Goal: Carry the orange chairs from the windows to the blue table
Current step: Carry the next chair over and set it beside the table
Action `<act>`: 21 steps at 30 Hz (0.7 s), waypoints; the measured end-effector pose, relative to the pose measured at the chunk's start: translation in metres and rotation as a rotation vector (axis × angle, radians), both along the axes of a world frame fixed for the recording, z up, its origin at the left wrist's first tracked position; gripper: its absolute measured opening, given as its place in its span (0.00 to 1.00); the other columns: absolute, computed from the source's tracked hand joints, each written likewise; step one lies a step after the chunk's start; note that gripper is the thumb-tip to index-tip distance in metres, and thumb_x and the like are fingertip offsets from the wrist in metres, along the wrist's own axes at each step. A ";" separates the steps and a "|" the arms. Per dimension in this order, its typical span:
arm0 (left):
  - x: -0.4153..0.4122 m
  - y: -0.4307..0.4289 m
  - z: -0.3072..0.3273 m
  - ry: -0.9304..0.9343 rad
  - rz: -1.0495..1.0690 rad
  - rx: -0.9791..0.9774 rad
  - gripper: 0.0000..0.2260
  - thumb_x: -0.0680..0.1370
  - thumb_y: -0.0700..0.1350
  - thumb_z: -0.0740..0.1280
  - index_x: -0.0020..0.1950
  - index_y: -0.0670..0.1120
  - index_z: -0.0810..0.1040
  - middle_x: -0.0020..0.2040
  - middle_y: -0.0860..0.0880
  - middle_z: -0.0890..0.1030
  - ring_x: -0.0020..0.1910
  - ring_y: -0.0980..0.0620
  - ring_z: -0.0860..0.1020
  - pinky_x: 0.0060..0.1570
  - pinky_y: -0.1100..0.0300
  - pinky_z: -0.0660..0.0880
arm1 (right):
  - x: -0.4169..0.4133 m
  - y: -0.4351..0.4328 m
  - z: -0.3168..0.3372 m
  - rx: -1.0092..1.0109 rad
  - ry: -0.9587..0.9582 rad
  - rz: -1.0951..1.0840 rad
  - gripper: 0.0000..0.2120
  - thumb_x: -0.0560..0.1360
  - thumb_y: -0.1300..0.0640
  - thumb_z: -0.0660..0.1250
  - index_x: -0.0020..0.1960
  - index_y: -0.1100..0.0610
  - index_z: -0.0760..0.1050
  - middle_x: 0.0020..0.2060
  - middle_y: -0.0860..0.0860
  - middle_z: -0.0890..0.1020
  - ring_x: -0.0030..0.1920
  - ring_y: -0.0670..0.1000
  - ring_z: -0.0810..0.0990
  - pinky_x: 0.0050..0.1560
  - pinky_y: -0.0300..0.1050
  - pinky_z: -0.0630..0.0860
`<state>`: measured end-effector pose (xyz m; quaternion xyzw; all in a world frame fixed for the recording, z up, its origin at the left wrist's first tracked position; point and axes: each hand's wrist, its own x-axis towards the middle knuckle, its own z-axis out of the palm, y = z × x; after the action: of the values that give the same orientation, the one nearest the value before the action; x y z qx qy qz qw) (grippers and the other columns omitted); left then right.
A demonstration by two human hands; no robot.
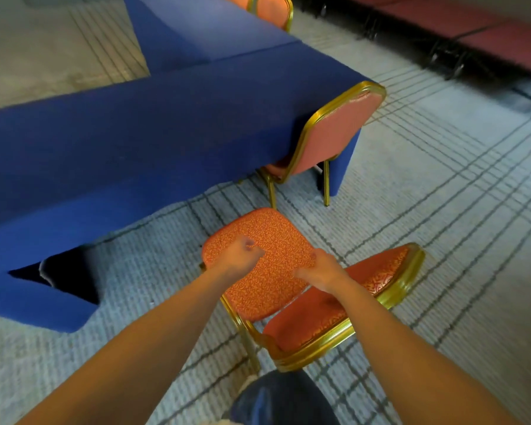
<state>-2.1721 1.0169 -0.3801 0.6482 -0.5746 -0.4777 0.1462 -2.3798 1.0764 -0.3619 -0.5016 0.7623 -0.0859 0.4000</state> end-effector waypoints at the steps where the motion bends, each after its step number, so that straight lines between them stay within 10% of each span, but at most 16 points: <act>1: -0.004 0.006 0.002 0.021 0.015 0.001 0.21 0.76 0.55 0.66 0.65 0.48 0.71 0.43 0.56 0.75 0.37 0.59 0.74 0.35 0.62 0.73 | -0.003 0.001 0.003 -0.008 0.003 0.022 0.42 0.70 0.46 0.75 0.76 0.59 0.62 0.73 0.57 0.68 0.70 0.57 0.70 0.64 0.46 0.69; 10: -0.040 0.024 -0.005 0.003 0.123 -0.024 0.24 0.77 0.57 0.65 0.69 0.47 0.69 0.54 0.51 0.74 0.43 0.59 0.75 0.41 0.59 0.74 | -0.059 -0.040 -0.001 0.079 0.020 0.266 0.36 0.70 0.48 0.76 0.72 0.59 0.67 0.67 0.57 0.75 0.57 0.52 0.76 0.54 0.43 0.72; 21: -0.114 0.044 -0.046 -0.048 0.538 0.207 0.22 0.79 0.49 0.65 0.69 0.40 0.68 0.52 0.41 0.80 0.44 0.43 0.80 0.39 0.59 0.70 | -0.135 -0.111 -0.046 0.269 0.099 0.663 0.42 0.73 0.44 0.72 0.79 0.60 0.56 0.75 0.59 0.65 0.72 0.59 0.67 0.68 0.48 0.67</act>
<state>-2.2857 1.0612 -0.4260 0.7999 -0.3335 -0.4626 0.1871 -2.5153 0.9656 -0.4081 -0.6678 0.5811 0.1740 0.4313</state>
